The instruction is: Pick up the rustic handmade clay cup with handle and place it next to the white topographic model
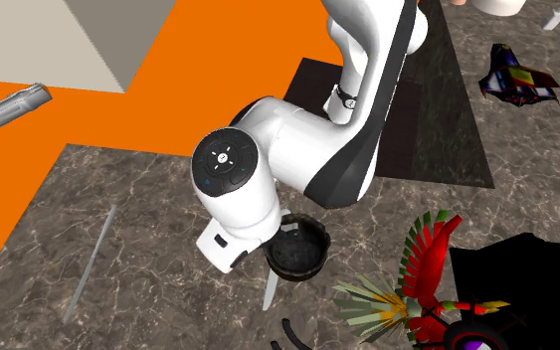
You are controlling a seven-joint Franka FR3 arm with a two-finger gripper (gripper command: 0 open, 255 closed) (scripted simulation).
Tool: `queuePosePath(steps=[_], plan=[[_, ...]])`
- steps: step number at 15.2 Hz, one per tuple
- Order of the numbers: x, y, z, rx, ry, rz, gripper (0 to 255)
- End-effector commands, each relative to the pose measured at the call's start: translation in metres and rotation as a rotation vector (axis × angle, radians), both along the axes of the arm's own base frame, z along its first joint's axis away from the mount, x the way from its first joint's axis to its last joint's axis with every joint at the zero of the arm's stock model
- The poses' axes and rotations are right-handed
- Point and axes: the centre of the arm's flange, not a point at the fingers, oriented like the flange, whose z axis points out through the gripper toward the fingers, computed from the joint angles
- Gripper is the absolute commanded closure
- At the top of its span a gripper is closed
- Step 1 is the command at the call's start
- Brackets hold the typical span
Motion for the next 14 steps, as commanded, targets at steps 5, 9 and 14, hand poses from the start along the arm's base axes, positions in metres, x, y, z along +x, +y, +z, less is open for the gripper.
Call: queuePosePath(steps=[5, 9, 14], plan=[[-0.001, 0.001, -0.025, 0.0, 0.0, 0.001, 0], [-0.001, 0.001, -0.025, 0.0, 0.0, 0.001, 0], [-0.001, 0.001, -0.025, 0.0, 0.0, 0.001, 255]])
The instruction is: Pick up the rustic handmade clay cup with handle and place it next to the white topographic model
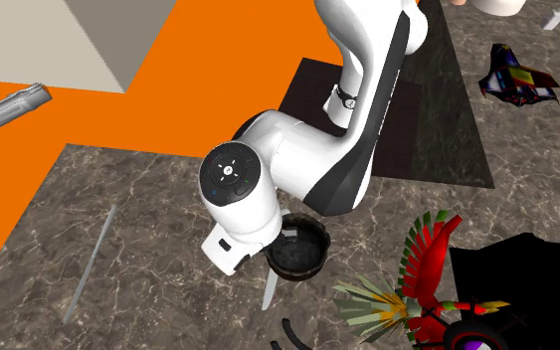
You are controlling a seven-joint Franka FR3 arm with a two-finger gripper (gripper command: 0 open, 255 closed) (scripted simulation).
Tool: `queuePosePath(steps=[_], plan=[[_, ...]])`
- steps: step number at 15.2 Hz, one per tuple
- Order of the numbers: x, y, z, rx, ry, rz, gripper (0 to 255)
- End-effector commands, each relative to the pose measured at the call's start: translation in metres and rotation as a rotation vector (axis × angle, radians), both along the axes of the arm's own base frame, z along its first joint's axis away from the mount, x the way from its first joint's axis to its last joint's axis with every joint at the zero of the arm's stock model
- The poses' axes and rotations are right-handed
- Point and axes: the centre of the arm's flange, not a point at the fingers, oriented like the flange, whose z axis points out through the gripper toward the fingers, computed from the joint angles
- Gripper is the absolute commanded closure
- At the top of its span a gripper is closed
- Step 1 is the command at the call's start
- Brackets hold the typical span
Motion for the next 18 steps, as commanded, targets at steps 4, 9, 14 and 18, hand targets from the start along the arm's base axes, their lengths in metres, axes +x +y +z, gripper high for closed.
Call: queuePosePath(steps=[4, 9, 14, 18], plan=[[0.0, 0.0, 0.0, 0.0, 0.0, 0.0, 255], [0.0, 0.0, 0.011, 0.0, 0.0, 0.0, 255], [0.0, 0.0, 0.037, 0.0, 0.0, 0.0, 255], [0.0, 0.0, 0.058, 0.0, 0.0, 0.0, 255]])
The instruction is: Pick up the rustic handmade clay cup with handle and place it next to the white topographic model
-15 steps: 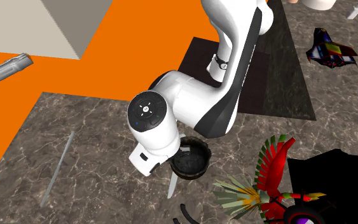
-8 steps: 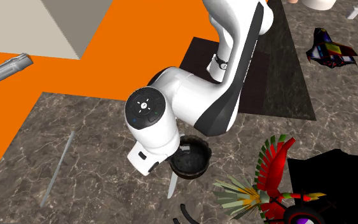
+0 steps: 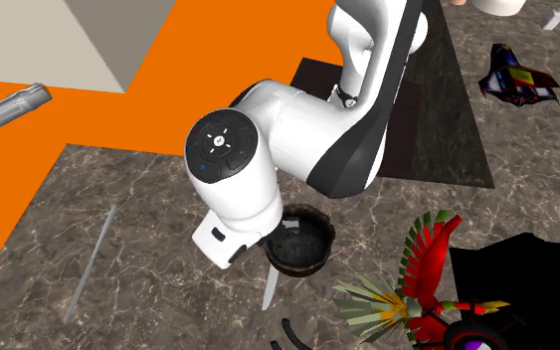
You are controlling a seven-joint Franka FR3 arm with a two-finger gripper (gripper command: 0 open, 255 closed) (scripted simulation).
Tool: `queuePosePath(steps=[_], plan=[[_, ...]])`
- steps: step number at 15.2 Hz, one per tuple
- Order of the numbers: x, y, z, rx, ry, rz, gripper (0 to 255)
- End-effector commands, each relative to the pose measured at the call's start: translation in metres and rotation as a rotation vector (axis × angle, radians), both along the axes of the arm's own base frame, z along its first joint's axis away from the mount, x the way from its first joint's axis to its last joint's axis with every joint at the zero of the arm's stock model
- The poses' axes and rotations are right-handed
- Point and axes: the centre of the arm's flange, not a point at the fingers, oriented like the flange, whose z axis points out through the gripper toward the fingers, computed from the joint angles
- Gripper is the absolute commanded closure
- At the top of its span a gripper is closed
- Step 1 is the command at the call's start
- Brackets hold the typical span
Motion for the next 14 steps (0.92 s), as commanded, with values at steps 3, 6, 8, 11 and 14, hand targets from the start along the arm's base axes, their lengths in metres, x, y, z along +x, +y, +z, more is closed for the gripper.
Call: queuePosePath(steps=[3, 6, 8, 11, 14], plan=[[0.0, -0.001, 0.022, 0.0, -0.001, 0.0, 255], [0.0, -0.001, 0.038, 0.0, -0.001, 0.0, 255], [0.0, -0.001, 0.048, 0.0, -0.001, 0.0, 255], [0.0, -0.001, 0.064, 0.0, -0.001, 0.0, 255], [0.0, -0.001, 0.08, 0.0, -0.001, 0.0, 255]])
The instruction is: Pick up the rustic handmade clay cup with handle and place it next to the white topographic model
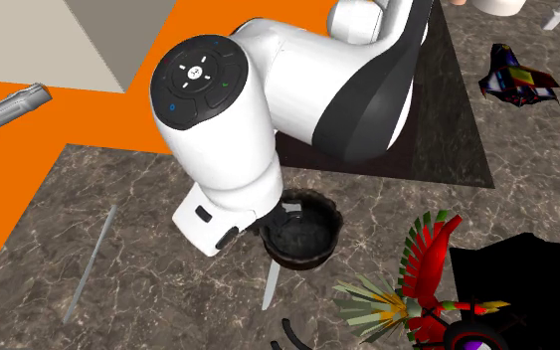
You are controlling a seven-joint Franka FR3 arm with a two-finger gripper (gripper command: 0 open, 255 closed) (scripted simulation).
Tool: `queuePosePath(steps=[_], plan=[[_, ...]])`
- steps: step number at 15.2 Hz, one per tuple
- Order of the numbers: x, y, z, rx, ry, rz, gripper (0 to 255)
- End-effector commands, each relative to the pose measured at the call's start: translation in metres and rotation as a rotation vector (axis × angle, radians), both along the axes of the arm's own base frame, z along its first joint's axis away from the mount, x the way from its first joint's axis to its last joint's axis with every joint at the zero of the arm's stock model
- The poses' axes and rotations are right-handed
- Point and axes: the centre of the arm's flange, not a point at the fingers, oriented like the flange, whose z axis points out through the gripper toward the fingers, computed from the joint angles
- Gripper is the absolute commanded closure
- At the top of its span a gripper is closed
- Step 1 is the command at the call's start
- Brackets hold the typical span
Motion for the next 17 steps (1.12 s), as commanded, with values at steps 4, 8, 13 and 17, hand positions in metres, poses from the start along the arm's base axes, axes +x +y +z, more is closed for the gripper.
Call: queuePosePath(steps=[4, 8, 13, 17], plan=[[-0.001, 0.0, 0.027, 0.0, -0.001, 0.0, 255], [-0.001, 0.0, 0.048, 0.0, -0.001, 0.0, 255], [-0.001, 0.0, 0.075, 0.0, -0.001, 0.0, 255], [-0.001, 0.0, 0.095, 0.0, -0.001, 0.0, 255]])
